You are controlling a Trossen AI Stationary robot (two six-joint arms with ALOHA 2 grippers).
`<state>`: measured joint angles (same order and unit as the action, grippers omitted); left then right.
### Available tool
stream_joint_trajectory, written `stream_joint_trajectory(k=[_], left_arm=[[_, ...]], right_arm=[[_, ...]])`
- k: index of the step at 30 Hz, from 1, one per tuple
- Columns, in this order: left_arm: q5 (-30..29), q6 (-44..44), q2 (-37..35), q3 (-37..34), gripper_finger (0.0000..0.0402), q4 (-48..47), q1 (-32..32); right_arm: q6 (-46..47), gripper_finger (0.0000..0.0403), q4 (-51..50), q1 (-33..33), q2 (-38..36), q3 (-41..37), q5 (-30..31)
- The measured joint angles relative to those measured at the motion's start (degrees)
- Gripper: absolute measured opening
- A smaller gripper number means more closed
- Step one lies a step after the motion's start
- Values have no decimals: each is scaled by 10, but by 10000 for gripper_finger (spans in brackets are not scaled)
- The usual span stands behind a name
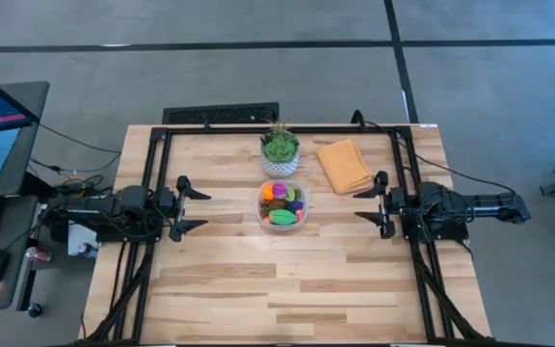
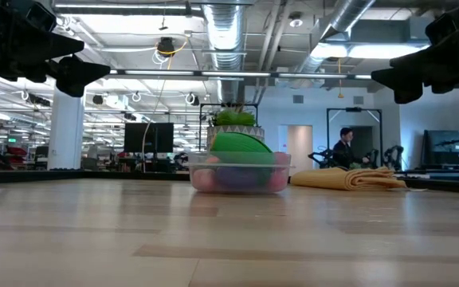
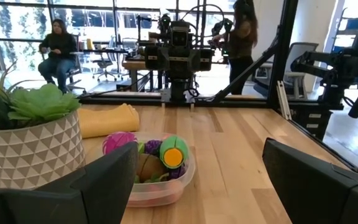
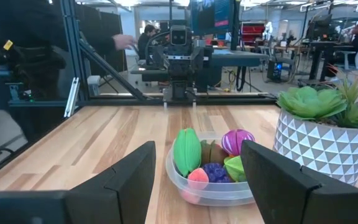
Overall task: Pick and placing Produce into tupperware
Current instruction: Return to Home Position
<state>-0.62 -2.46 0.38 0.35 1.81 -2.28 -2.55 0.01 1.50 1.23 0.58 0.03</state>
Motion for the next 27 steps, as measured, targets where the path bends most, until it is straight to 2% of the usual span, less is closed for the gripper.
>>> stream_joint_trajectory(k=[27], left_arm=[[0, -3, 0, 0, 334, 0, 0]], right_arm=[[0, 261, 0, 0, 0, 0, 0]])
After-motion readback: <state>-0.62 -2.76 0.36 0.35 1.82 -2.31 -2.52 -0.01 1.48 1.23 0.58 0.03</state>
